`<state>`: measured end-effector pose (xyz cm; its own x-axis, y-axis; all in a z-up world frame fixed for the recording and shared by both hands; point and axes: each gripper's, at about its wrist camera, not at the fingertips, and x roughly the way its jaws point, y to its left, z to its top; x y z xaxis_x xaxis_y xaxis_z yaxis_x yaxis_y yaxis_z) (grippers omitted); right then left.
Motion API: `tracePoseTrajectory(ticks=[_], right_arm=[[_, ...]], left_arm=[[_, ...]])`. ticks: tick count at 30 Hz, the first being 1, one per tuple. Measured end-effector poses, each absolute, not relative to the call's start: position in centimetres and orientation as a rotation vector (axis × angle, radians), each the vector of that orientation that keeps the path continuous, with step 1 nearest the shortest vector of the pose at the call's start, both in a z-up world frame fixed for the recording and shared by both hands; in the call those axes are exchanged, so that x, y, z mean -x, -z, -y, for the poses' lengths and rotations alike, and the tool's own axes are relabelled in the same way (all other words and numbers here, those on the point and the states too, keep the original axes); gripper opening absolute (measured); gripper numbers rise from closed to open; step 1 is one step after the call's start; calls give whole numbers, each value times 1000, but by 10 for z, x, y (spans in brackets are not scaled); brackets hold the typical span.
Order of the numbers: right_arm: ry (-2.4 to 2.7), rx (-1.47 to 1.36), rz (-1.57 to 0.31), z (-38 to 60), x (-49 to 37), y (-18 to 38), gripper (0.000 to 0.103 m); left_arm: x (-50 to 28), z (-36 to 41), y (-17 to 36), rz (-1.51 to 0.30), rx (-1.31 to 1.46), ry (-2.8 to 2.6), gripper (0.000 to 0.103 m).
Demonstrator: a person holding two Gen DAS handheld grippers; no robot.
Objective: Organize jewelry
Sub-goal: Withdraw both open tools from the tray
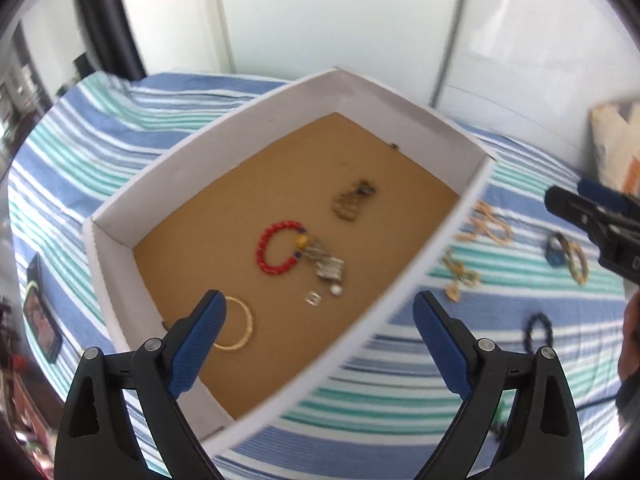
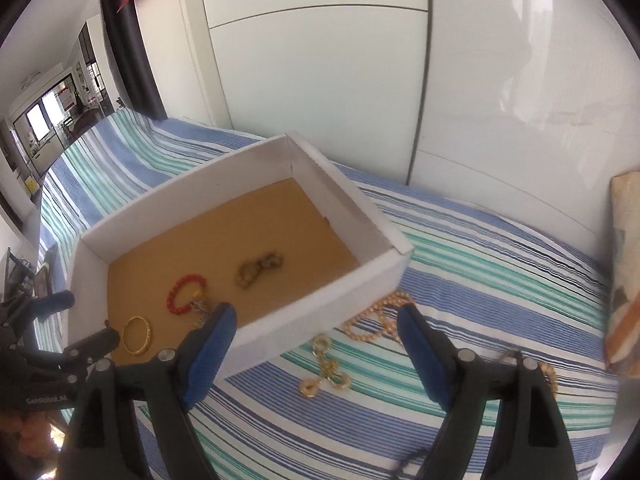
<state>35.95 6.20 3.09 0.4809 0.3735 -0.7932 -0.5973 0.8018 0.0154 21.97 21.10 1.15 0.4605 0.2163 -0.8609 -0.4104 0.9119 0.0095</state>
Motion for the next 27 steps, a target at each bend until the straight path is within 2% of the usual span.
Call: tracePoseTrajectory(ticks=[11, 27], right_arm=[[-460, 302, -896, 21, -303, -32, 84], [-314, 212, -980, 92, -251, -15, 84]], left_arm=[[-201, -106, -1, -1087, 81, -109, 95], [-193, -79, -10, -1063, 18, -80, 95]])
